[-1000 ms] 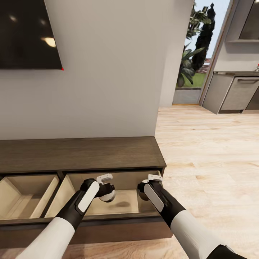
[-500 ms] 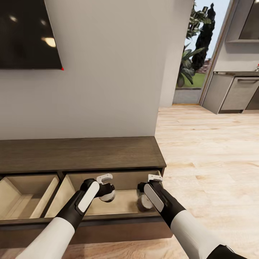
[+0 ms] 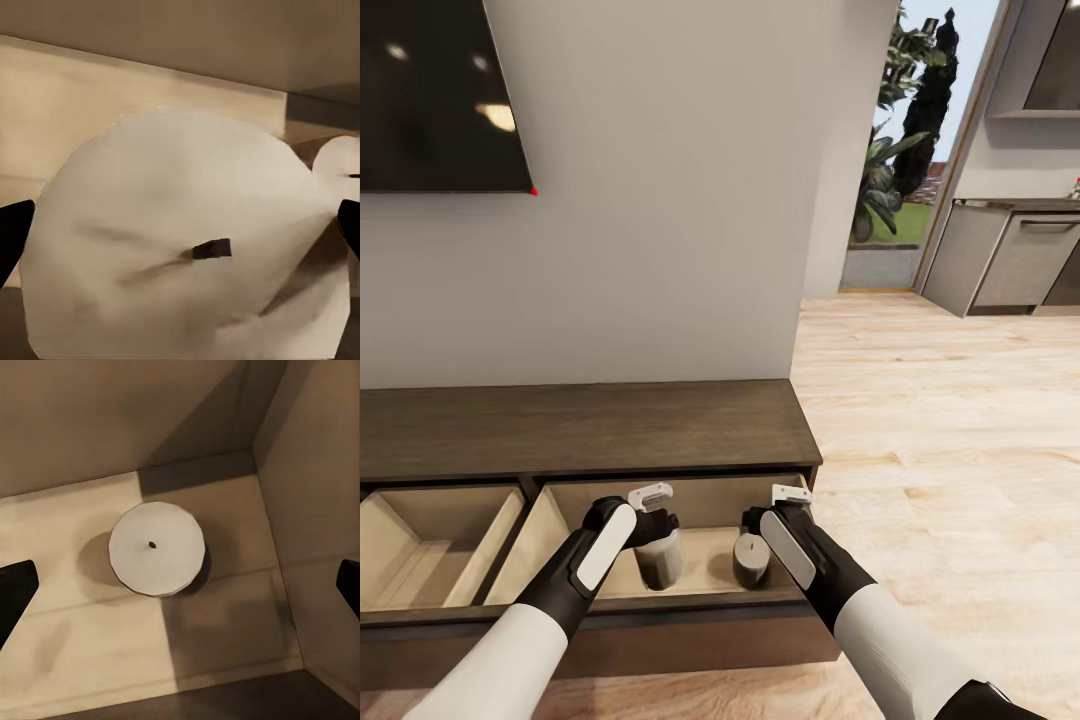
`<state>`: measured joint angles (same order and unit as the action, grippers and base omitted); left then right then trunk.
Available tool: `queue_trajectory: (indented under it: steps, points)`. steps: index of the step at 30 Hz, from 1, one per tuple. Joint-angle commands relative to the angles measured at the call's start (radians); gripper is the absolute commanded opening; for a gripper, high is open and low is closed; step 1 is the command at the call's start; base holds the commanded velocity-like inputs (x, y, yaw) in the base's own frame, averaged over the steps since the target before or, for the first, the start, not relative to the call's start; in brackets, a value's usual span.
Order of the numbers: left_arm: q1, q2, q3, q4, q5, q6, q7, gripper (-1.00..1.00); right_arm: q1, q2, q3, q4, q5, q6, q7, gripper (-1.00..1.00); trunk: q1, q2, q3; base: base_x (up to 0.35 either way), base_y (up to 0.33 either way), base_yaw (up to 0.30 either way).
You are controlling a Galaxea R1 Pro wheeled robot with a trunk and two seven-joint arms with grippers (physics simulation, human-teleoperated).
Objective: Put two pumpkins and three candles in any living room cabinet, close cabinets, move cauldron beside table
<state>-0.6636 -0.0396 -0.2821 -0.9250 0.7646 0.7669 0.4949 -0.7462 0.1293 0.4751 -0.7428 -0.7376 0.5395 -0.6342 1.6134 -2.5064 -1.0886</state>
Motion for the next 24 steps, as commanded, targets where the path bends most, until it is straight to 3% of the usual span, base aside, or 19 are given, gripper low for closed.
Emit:
queue_trajectory:
  steps: [1, 4, 24]
  points:
    - [-0.001, 0.0, -0.002, -0.001, 0.01, 0.001, 0.01, 1.0, -0.001, -0.001, 0.004, -0.001, -0.008, 0.002, -0.009, 1.0, 0.0, 0.0, -0.001, 0.0, 0.0, 0.0]
    - [-0.001, 0.0, -0.002, -0.001, 0.01, 0.001, 0.01, 1.0, -0.001, 0.0, 0.004, -0.001, -0.008, 0.002, -0.009, 1.0, 0.0, 0.0, -0.001, 0.0, 0.0, 0.0]
    - [-0.001, 0.001, 0.004, -0.02, 0.019, 0.004, 0.011, 1.0, -0.001, -0.001, 0.004, -0.001, -0.008, 0.002, -0.009, 1.0, -0.009, 0.004, 0.076, 0.0, 0.0, 0.0]
